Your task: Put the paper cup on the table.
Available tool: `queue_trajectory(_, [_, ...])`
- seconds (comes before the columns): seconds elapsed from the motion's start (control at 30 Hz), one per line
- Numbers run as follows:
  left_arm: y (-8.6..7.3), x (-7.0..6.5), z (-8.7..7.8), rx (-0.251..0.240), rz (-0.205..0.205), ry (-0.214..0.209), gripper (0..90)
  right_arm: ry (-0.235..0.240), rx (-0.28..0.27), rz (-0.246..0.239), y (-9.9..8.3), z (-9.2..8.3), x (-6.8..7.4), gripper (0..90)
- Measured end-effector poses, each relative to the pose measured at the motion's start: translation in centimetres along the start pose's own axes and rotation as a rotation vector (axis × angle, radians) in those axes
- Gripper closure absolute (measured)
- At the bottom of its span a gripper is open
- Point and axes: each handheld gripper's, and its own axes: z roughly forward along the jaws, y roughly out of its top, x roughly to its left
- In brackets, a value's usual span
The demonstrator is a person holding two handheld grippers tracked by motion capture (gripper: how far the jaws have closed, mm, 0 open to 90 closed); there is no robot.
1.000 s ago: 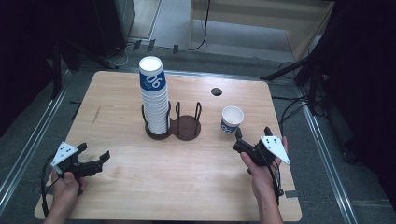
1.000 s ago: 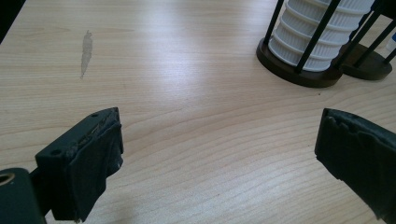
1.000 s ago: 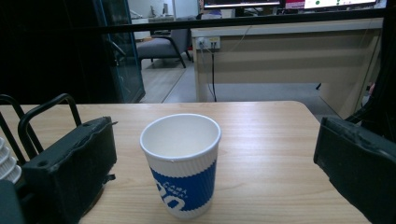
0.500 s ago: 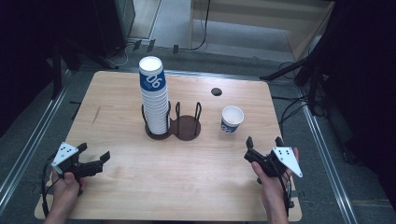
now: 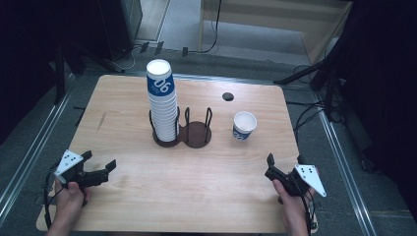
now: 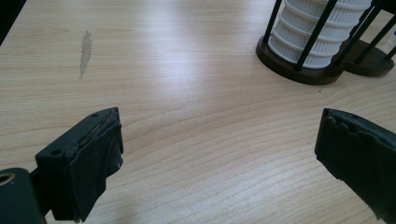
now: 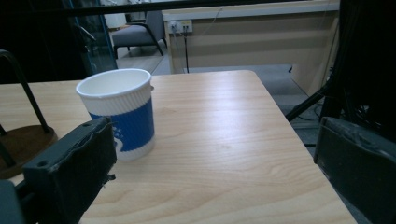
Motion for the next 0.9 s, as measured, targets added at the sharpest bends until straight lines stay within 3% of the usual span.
queue_trajectory(0.67, [-0.1, -0.1, 0.0, -0.005, 0.003, 0.004, 1.9, -0.064, 0.044, -0.032, -2.2, -1.8, -3.0, 0.0])
queue_trajectory(0.9, [-0.1, -0.3, 0.1, -0.001, 0.01, 0.013, 1.9, -0.115, 0.068, -0.037, -2.9, -2.4, -3.9, 3.9])
